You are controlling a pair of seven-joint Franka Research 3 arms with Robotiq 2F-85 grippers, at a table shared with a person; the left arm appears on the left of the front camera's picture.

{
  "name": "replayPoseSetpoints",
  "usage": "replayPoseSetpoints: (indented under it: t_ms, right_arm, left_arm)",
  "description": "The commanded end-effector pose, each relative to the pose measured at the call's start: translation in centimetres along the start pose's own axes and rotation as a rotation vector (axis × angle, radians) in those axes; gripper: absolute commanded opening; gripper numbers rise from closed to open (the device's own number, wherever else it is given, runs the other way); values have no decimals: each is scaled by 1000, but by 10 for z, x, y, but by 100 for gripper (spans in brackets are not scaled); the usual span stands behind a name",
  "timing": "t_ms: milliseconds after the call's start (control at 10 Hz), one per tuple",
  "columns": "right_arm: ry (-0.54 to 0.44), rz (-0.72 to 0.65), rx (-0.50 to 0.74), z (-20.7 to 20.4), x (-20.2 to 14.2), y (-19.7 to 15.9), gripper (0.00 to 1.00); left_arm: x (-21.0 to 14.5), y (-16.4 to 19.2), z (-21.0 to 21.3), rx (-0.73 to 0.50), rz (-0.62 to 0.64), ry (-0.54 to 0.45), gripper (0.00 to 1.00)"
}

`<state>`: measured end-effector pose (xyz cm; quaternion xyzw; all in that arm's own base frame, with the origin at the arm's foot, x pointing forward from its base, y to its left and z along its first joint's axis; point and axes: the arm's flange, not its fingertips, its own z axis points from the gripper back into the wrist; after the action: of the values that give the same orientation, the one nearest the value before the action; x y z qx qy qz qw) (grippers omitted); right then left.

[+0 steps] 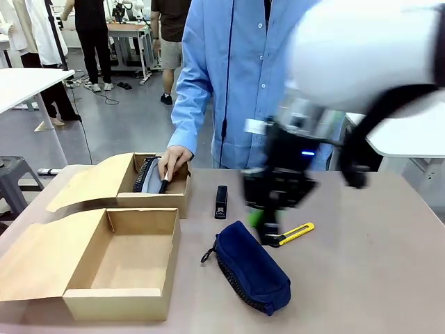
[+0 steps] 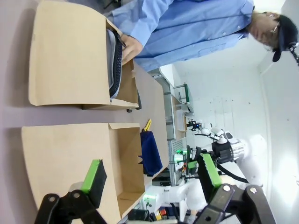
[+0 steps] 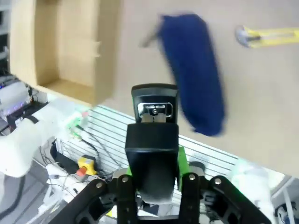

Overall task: Place items inside the box.
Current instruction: Pick up a Pencil pouch or Stapler and place it inside the Mailer Box closest to the robot.

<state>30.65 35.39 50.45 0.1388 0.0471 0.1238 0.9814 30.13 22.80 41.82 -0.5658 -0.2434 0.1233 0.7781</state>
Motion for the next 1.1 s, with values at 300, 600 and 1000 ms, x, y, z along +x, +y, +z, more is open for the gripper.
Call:
replayPoseSetpoints:
  t_ms: [300,600,1000]
  right_arm:
    - [18,55,3,-60,88,168,37]
    - [36,43,46,-123,105,194,37]
    - [15,25,22,-160,111,179,37]
  left_arm:
    - [-1,-1,0,-21,-20,-10,100]
    - [-1,-1,0,-21,-20,-10,100]
    - [-1,-1,0,-21,-20,-10,100]
